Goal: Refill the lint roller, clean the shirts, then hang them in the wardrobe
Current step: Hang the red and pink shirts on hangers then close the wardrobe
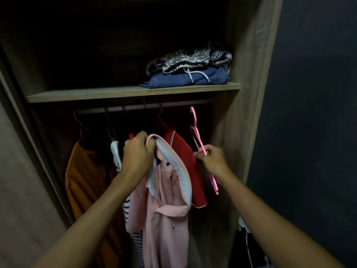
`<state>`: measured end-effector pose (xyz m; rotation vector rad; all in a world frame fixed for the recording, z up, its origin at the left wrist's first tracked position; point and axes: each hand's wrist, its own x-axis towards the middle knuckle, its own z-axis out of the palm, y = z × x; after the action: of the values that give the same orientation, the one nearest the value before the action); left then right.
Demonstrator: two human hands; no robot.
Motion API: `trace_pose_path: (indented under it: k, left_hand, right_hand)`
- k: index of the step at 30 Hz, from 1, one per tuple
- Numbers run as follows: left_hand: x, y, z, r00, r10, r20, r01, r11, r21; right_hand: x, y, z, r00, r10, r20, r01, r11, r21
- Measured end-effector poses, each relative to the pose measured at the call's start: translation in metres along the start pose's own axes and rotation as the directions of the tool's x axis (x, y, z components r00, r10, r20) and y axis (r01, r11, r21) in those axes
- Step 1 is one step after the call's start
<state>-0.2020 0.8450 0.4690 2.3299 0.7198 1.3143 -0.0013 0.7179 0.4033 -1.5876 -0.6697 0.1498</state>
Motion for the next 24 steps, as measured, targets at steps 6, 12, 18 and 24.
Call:
trace_pose_path:
  k: [6, 12, 18, 24]
  left_hand:
    - [-0.026, 0.020, -0.036, 0.999, 0.034, 0.018, -0.034, 0.999, -0.031]
    - [-0.043, 0.040, -0.068, 0.997, 0.065, 0.035, -0.063, 0.997, -0.042]
    - [-0.050, 0.052, -0.102, 0.998, 0.044, 0.055, -0.042, 0.998, -0.036]
    - [-0.048, 0.075, -0.133, 0.998, 0.011, 0.061, -0.009, 0.999, -0.038]
  right_hand:
    - [-0.130, -0.002, -0.031, 0.992, -0.098, -0.073, 0.103, 0.993, 0.066]
    - [-0.170, -0.034, -0.047, 0.995, -0.006, -0.096, 0.022, 0.987, 0.159]
    - [-0.209, -0.133, -0.060, 0.991, -0.125, 0.048, 0.078, 0.833, 0.547]
    - [-0.231, -0.210, -0.055, 0.931, -0.362, 0.037, 0.212, 0.623, 0.753]
